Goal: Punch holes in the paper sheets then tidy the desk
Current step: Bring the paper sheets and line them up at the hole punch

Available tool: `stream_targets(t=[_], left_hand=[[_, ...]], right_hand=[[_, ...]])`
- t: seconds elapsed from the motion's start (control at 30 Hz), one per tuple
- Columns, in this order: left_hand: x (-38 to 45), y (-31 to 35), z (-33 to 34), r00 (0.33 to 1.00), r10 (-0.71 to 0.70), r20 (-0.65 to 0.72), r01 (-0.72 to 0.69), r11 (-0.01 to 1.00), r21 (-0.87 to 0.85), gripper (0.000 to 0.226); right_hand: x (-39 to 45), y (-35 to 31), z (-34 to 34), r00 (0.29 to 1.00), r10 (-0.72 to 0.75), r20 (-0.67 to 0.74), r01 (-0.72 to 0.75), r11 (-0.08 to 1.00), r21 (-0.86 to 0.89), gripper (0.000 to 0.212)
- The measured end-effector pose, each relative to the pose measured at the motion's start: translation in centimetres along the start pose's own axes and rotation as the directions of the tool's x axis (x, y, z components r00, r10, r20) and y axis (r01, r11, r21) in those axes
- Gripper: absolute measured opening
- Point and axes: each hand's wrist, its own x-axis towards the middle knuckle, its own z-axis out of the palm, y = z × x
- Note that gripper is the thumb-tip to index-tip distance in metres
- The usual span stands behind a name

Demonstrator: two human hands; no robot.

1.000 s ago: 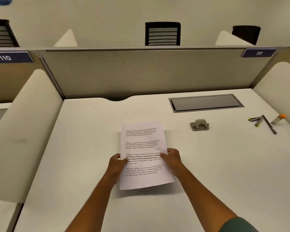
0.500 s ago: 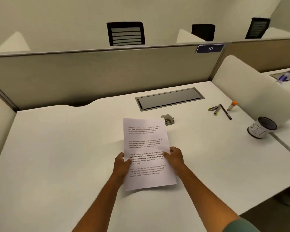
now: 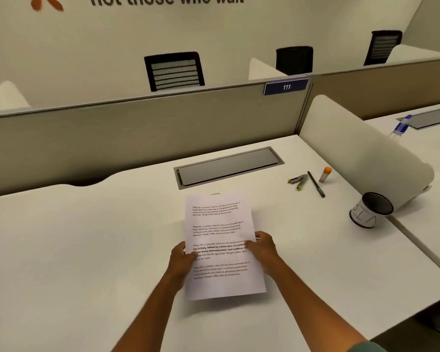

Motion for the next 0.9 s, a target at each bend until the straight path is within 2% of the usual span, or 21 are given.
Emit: stream_targets(t=[0.17,0.33,0.53,0.63,0.77,0.9], left_hand=[[1.1,1.3,3.6,0.999,-0.008,0.037,0.008,1.000,0.000,0.026],[1.1,2.4,5.6,0.986,-0.047,0.158,0.048,0.999,-0.003,0.029],[1.1,3.6,5.2,0.953,-0.090,0.291,0.079,0.996,0.048,0.029],[1.5,4.1,4.5,0.936,-0.123,0.329,0.097,0.991,0.097,0.028],[1.7,4.7,3.8,0.907,-0.176,0.383,0.137,0.982,0.127,0.025],[2.2,4.9,3.3,0.869,-0.210,0.448,0.180,0.978,0.109,0.024]], right_hand=[[3.0,-0.9,-4.4,0.994,0.032,0.108,-0.038,0.998,0.052,0.031],[5.6,-1.7,-7.7,0.979,0.050,0.195,-0.085,0.980,0.179,0.033],[8.4,-3.1,-11.2,0.975,0.032,0.222,-0.091,0.961,0.261,0.042],[9.3,-3.5,-12.3,0.968,0.010,0.250,-0.054,0.984,0.171,0.052],[10.4,-4.2,-12.9,0.963,-0.034,0.269,0.053,0.996,-0.065,0.059],[11.6,-5.5,-12.7,0.943,-0.090,0.320,0.215,0.900,-0.380,0.049]])
